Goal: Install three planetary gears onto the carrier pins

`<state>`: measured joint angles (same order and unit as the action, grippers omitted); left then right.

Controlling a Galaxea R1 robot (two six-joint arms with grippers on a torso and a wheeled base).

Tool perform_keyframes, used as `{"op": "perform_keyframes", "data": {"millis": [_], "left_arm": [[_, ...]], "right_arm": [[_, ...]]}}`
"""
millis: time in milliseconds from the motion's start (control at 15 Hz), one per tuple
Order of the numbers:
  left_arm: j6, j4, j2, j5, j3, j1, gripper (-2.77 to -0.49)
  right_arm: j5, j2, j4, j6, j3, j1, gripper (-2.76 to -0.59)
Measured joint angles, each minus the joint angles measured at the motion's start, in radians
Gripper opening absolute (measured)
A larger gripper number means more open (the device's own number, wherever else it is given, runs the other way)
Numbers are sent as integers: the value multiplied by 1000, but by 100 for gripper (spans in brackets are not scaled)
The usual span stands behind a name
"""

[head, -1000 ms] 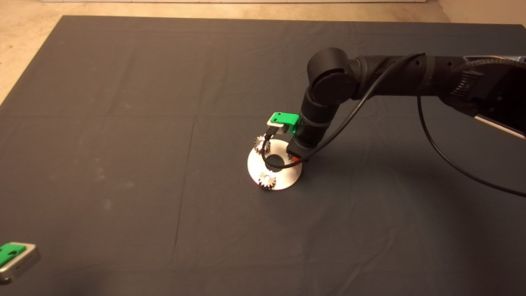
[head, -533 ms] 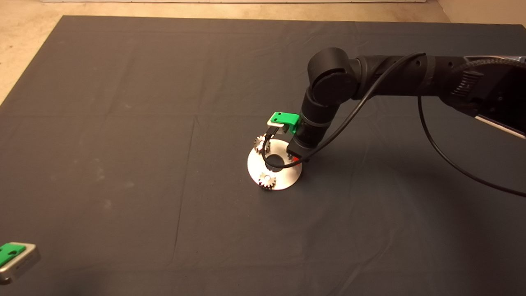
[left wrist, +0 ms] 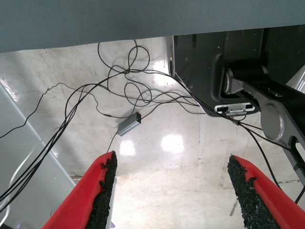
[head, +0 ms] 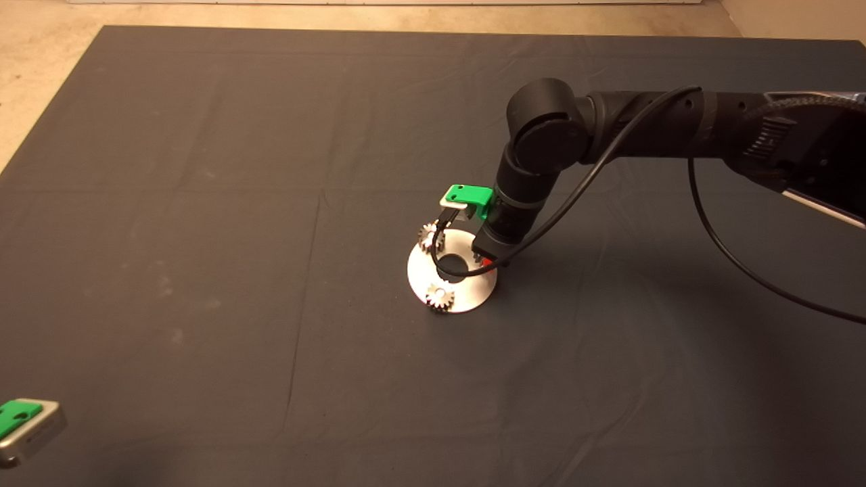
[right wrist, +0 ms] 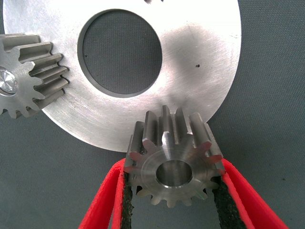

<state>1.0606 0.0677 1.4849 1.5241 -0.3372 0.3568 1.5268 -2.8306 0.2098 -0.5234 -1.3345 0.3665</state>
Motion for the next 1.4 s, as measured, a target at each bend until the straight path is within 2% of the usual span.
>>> {"op": "perform_keyframes", "data": {"millis": [133,1400], "left_arm": [[0,0,0,0,0,0,-165],[0,0,0,0,0,0,-165]], "right_arm": [[-3,3,0,1,0,0,-238],[-4,6,-1,11,-4,1,-238]]}}
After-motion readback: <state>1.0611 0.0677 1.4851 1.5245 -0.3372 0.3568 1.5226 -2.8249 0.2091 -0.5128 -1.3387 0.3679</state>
